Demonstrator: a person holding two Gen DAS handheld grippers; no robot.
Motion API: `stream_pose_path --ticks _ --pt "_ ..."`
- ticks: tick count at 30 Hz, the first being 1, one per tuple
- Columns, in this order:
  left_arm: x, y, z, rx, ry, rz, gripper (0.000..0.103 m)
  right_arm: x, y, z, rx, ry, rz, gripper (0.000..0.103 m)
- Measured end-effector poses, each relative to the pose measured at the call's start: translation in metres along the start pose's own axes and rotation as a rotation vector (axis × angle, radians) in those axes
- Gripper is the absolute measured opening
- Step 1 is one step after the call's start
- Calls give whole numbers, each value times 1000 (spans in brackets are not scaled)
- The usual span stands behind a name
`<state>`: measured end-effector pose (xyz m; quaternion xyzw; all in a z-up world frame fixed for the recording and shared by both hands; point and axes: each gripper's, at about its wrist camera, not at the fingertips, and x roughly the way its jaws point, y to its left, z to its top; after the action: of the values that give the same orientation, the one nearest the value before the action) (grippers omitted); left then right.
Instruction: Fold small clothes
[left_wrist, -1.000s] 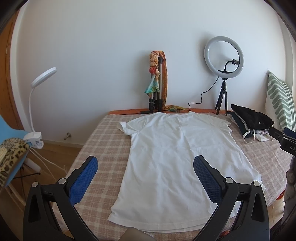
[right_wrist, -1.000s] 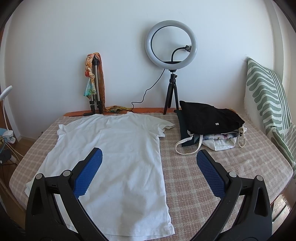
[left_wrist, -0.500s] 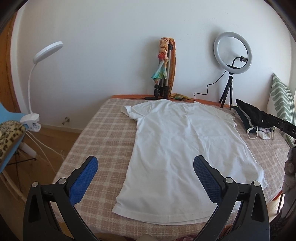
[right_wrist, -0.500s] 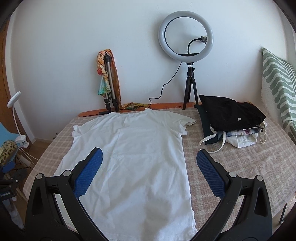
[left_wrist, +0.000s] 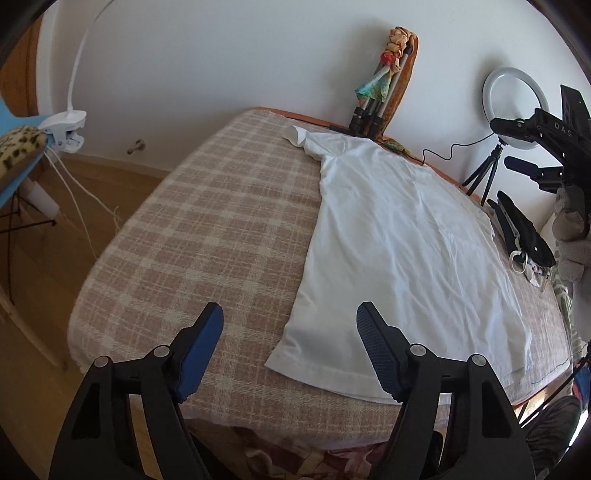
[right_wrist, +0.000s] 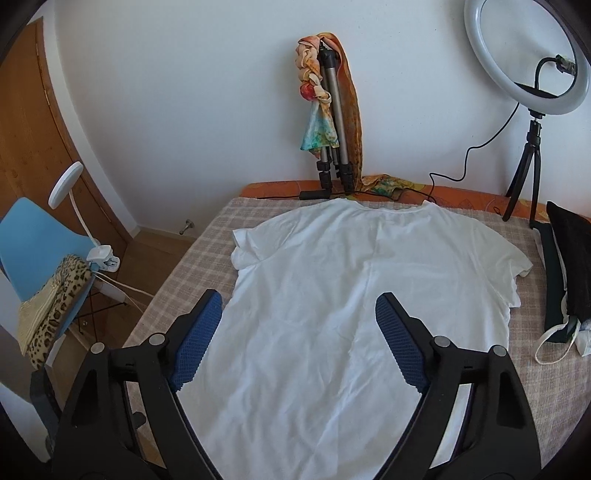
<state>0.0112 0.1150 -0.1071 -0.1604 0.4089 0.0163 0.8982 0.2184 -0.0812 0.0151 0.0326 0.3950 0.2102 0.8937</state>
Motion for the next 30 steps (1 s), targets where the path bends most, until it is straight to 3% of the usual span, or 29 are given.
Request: stream_pose_path --ticks 3,6,12,18,24,25,30 --pt "11 -1 -7 -15 56 -32 64 37 12 23 12 62 53 81" --pt "17 -7 -12 7 74 -35 64 75 25 45 13 103 57 75" --pt "28 -6 -11 15 97 -46 49 161 55 74 5 185 57 69" --pt "33 4 -9 -16 97 -98 38 236 86 78 -33 270 44 69" --pt "36 11 -6 -47 104 -150 17 291 101 71 -70 323 -9 67" --pt "36 11 -5 -49 107 -163 11 298 102 70 -70 331 -11 65" --pt "37 13 -5 -71 112 -197 8 326 113 63 -159 365 -85 51"
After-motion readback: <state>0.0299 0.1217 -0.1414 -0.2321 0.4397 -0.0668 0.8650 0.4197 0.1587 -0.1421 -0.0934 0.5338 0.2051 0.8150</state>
